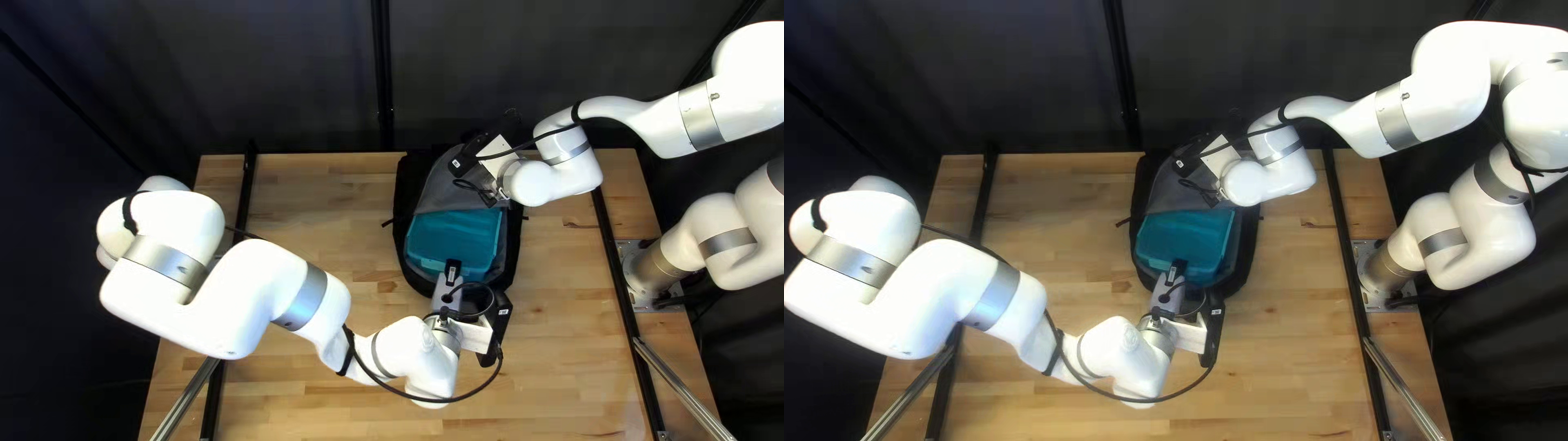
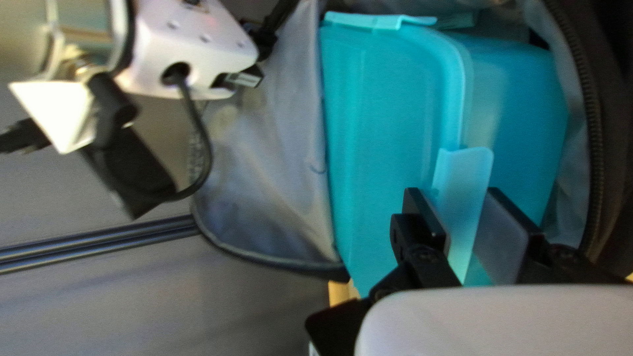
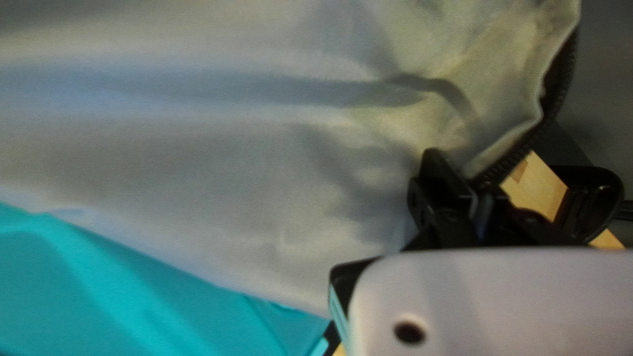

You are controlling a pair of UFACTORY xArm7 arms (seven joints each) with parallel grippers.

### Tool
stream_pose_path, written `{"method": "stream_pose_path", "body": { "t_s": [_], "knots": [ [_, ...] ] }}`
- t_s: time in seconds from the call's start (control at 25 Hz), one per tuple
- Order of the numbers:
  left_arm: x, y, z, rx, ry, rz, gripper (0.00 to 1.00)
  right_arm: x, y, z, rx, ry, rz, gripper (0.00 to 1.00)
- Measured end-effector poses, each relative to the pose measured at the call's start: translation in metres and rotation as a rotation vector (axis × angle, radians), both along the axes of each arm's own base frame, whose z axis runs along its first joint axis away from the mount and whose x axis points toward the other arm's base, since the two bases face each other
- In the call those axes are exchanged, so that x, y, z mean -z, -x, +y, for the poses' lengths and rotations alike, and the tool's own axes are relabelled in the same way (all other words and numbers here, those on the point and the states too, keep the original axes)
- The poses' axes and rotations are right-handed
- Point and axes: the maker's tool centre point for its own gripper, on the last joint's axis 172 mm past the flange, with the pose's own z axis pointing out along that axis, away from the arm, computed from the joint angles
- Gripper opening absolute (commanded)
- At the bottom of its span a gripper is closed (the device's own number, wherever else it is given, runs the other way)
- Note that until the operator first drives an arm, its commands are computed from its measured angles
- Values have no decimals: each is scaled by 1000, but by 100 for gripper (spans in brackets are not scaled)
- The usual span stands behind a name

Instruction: Remove a lunch box from a kids backpack

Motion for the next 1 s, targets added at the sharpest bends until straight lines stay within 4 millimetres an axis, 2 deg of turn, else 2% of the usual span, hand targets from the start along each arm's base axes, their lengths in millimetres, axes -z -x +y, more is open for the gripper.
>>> {"method": "stream_pose_path", "body": {
  "t_s": [0.48,0.88,1.0],
  "knots": [
    [-48,13,-9,-16,-12,12,0,0,0,0,0,0,0,0],
    [-89,45,-30,-37,3,46,0,0,0,0,0,0,0,0],
    [-101,53,-43,-39,15,53,0,0,0,0,0,0,0,0]
  ]
}}
